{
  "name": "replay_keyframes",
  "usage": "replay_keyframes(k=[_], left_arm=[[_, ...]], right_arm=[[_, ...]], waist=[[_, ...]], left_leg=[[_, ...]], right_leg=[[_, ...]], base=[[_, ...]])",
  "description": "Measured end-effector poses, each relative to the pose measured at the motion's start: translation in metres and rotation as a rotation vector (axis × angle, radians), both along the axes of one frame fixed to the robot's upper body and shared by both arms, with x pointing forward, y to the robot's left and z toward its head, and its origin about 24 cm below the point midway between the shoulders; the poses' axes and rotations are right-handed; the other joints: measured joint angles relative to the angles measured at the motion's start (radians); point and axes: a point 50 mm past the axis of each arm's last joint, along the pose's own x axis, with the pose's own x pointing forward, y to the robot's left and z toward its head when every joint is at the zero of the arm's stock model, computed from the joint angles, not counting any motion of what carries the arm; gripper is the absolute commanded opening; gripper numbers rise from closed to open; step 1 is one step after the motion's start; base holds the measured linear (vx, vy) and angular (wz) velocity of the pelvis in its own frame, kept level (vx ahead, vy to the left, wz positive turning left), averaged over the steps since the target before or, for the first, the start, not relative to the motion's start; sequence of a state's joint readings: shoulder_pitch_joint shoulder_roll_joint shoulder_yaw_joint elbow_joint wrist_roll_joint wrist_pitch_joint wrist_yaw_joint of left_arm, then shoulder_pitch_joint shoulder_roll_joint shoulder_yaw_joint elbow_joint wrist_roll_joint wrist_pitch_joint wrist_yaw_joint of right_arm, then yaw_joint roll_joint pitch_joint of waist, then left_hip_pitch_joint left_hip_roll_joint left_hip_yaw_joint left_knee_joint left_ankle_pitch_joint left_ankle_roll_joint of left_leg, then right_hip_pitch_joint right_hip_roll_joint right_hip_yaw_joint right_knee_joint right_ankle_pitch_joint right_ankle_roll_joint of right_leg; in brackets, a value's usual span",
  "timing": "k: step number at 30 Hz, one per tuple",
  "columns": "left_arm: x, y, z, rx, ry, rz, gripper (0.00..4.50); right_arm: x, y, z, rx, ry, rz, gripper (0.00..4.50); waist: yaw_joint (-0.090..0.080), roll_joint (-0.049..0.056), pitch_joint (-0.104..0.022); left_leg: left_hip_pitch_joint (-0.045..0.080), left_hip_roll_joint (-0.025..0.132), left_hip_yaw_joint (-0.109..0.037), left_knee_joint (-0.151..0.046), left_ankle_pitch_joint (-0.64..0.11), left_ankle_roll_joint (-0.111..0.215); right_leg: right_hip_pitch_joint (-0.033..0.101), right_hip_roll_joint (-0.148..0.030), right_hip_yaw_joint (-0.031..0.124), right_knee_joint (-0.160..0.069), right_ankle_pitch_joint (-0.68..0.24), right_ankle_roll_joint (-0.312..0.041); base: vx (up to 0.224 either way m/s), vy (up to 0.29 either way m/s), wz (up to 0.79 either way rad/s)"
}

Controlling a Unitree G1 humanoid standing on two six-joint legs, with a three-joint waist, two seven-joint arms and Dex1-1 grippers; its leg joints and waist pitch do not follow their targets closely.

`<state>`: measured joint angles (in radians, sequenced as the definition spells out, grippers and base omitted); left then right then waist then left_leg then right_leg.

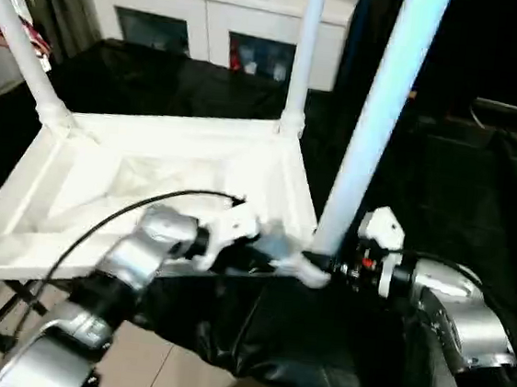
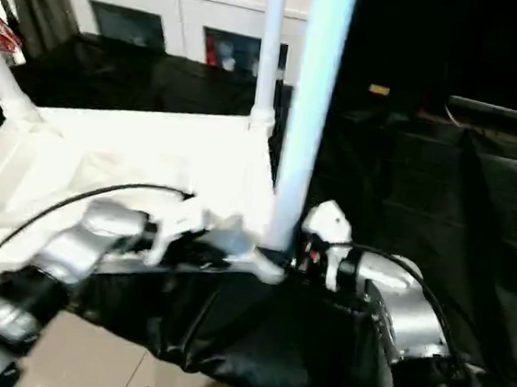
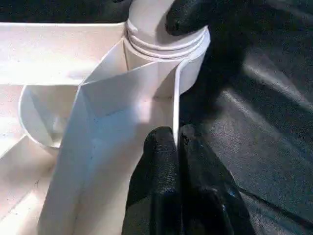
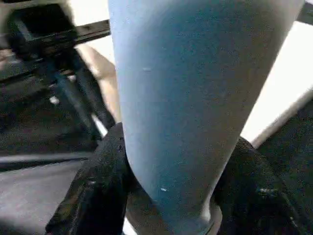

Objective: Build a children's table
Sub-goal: Rotate leg to tighten

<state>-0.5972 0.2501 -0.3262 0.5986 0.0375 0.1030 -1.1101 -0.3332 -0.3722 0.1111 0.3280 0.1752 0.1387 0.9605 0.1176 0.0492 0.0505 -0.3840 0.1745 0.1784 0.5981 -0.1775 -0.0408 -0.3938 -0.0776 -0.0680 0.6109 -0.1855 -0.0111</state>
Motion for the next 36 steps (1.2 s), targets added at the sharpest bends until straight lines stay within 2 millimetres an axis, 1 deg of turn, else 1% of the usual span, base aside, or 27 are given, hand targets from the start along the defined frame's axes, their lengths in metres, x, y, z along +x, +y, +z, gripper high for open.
replay_keyframes(k=[2, 3, 4, 6, 7, 9, 11, 12, 13, 14, 16, 18, 20, 22, 23, 25, 27, 29, 31, 33, 36], left_arm=[[0.006, -0.006, -0.001, 0.0, -0.01, 0.071, 0.0], [0.015, -0.015, -0.001, 0.021, -0.03, 0.149, 0.0], [0.019, -0.021, -0.001, 0.02, -0.034, 0.202, 0.0], [0.022, -0.032, -0.003, 0.011, -0.038, 0.267, 0.0], [0.022, -0.035, -0.004, 0.004, -0.039, 0.29, 0.0], [0.024, -0.04, -0.005, 0.002, -0.042, 0.328, 0.0], [0.024, -0.039, -0.005, 0.003, -0.042, 0.337, 0.0], [0.024, -0.039, -0.005, 0.001, -0.042, 0.34, 0.0], [0.025, -0.038, -0.005, -0.001, -0.042, 0.341, 0.0], [0.025, -0.038, -0.005, -0.003, -0.043, 0.339, 0.0], [0.025, -0.036, -0.004, -0.003, -0.049, 0.334, 0.0], [0.025, -0.032, -0.003, -0.003, -0.053, 0.316, 0.0], [0.026, -0.029, -0.002, -0.002, -0.055, 0.298, 0.0], [0.025, -0.026, -0.001, -0.006, -0.055, 0.274, 0.0], [0.025, -0.025, -0.001, -0.007, -0.052, 0.264, 0.0], [0.021, -0.018, 0.0, -0.026, -0.042, 0.224, 0.0], [0.016, -0.015, 0.002, -0.037, -0.035, 0.176, 0.0], [0.012, -0.013, 0.004, -0.041, -0.033, 0.112, 0.0], [0.011, -0.009, 0.007, -0.04, -0.035, 0.073, 0.0], [0.009, -0.006, 0.008, -0.04, -0.028, 0.04, 0.0], [0.003, 0.002, 0.007, -0.037, -0.008, -0.012, 0.0]], right_arm=[[0.009, 0.004, -0.004, 0.014, -0.002, -0.112, 1.98], [0.022, 0.009, -0.005, 0.009, -0.008, -0.244, 1.98], [0.029, 0.013, -0.006, 0.012, -0.005, -0.328, 1.98], [0.039, 0.017, -0.006, -0.003, -0.008, -0.443, 1.98], [0.042, 0.021, -0.006, 0.001, 0.003, -0.488, 1.98], [0.049, 0.024, -0.006, -0.005, 0.018, -0.543, 1.98], [0.05, 0.026, -0.006, -0.001, 0.019, -0.549, 1.98], [0.051, 0.027, -0.006, 0.009, 0.017, -0.55, 2.33], [0.051, 0.028, -0.007, 0.017, 0.01, -0.552, 2.53], [0.051, 0.028, -0.006, 0.027, 0.008, -0.551, 2.67], [0.051, 0.03, -0.006, 0.051, 0.015, -0.543, 2.73], [0.05, 0.03, -0.004, 0.066, 0.019, -0.514, 3.03], [0.049, 0.03, -0.003, 0.077, 0.024, -0.48, 3.17], [0.046, 0.027, -0.002, 0.082, 0.023, -0.432, 3.49], [0.045, 0.026, -0.001, 0.081, 0.022, -0.412, 3.49], [0.041, 0.022, 0.001, 0.051, 0.002, -0.325, 3.72], [0.038, 0.02, 0.002, 0.027, -0.007, -0.256, 3.72], [0.034, 0.018, 0.005, 0.01, -0.021, -0.173, 3.72], [0.03, 0.014, 0.007, 0.006, -0.024, -0.113, 3.72], [0.025, 0.011, 0.008, 0.0, -0.019, -0.061, 3.72], [0.015, 0.006, 0.009, -0.005, 0.001, 0.039, 3.72]], waist=[[-0.005, 0.0, 0.0], [-0.011, 0.0, 0.0], [-0.017, 0.001, 0.0], [-0.028, 0.001, 0.0], [-0.031, 0.001, 0.0], [-0.035, 0.002, 0.0], [-0.035, 0.002, 0.0], [-0.034, 0.002, 0.0], [-0.033, 0.003, -0.001], [-0.033, 0.003, 0.0], [-0.034, 0.004, 0.0], [-0.034, 0.004, 0.0], [-0.034, 0.005, 0.0], [-0.032, 0.005, 0.001], [-0.031, 0.005, 0.001], [-0.031, 0.006, 0.0], [-0.027, 0.006, 0.0], [-0.018, 0.009, -0.001], [-0.008, 0.011, -0.001], [-0.005, 0.01, -0.001], [-0.002, 0.009, 0.0]], left_leg=[[0.004, 0.0, 0.0, 0.0, 0.0, 0.0], [0.005, -0.001, 0.0, 0.0, 0.0, 0.0], [0.005, -0.001, 0.0, 0.0, 0.0, 0.0], [0.007, -0.001, 0.0, 0.0, 0.0, 0.0], [0.009, -0.001, 0.0, 0.0, 0.0, 0.0], [0.013, -0.002, 0.0, -0.001, 0.0, 0.0], [0.015, -0.002, -0.001, -0.005, 0.0, 0.0], [0.015, -0.002, -0.001, -0.007, 0.0, 0.0], [0.015, -0.002, -0.001, -0.008, 0.0, 0.0], [0.015, -0.002, -0.001, -0.009, 0.0, 0.0], [0.015, -0.002, -0.001, -0.01, 0.0, 0.0], [0.015, -0.002, 0.0, -0.012, 0.0, 0.0], [0.015, -0.002, 0.0, -0.013, 0.0, 0.0], [0.015, -0.002, 0.0, -0.015, 0.0, 0.0], [0.015, -0.002, 0.0, -0.016, 0.0, 0.0], [0.014, -0.002, 0.0, -0.018, 0.0, 0.0], [0.011, -0.001, 0.0, -0.018, 0.0, 0.0], [0.001, -0.001, 0.0, -0.016, 0.003, 0.005], [-0.008, 0.0, 0.0, -0.008, 0.006, 0.01], [-0.01, 0.0, 0.0, -0.006, 0.005, 0.01], [-0.01, 0.0, 0.001, -0.005, 0.005, 0.01]], right_leg=[[0.003, 0.0, 0.0, 0.0, -0.002, 0.003], [0.003, 0.0, 0.0, -0.001, -0.002, 0.004], [0.004, -0.001, 0.0, -0.001, -0.002, 0.004], [0.005, -0.001, 0.0, -0.004, -0.002, 0.004], [0.007, -0.001, 0.0, -0.005, -0.002, 0.004], [0.01, -0.001, -0.001, -0.007, -0.002, 0.004], [0.012, -0.001, -0.002, -0.011, -0.002, 0.004], [0.012, -0.001, -0.002, -0.012, -0.002, 0.004], [0.012, -0.001, -0.002, -0.014, -0.002, 0.004], [0.012, -0.001, -0.002, -0.015, -0.002, 0.004], [0.011, -0.001, -0.002, -0.015, -0.002, 0.004], [0.011, -0.001, -0.002, -0.015, -0.001, 0.004], [0.01, -0.001, -0.002, -0.015, 0.002, 0.004], [0.009, -0.001, -0.002, -0.014, 0.003, 0.004], [0.009, -0.001, -0.002, -0.014, 0.004, 0.003], [0.007, -0.001, -0.002, -0.014, 0.007, -0.001], [0.005, 0.0, -0.003, -0.014, 0.005, 0.0], [-0.004, 0.0, -0.003, -0.013, 0.005, 0.0], [-0.011, 0.0, -0.003, -0.008, 0.003, -0.001], [-0.012, 0.0, -0.003, -0.008, 0.003, -0.001], [-0.012, -0.001, -0.002, -0.008, 0.003, -0.001]], base=[[0.0, 0.0, 0.0], [0.0, 0.0, 0.0], [-0.051, 0.007, -0.03], [0.0, 0.0, 0.0], [0.0, 0.0, 0.0], [0.0, 0.0, 0.0], [0.0, 0.0, 0.0], [0.0, 0.0, 0.0], [0.0, 0.0, 0.0], [0.0, 0.0, 0.0], [0.0, 0.0, 0.0], [0.0, 0.0, 0.0], [0.0, 0.0, 0.0], [0.0, 0.0, 0.0], [0.0, 0.0, 0.0], [0.0, 0.0, 0.0], [0.0, 0.0, 0.0], [0.0, 0.0, 0.0], [0.0, 0.0, 0.0], [0.0, 0.0, 0.0], [0.0, 0.0, 0.0]])
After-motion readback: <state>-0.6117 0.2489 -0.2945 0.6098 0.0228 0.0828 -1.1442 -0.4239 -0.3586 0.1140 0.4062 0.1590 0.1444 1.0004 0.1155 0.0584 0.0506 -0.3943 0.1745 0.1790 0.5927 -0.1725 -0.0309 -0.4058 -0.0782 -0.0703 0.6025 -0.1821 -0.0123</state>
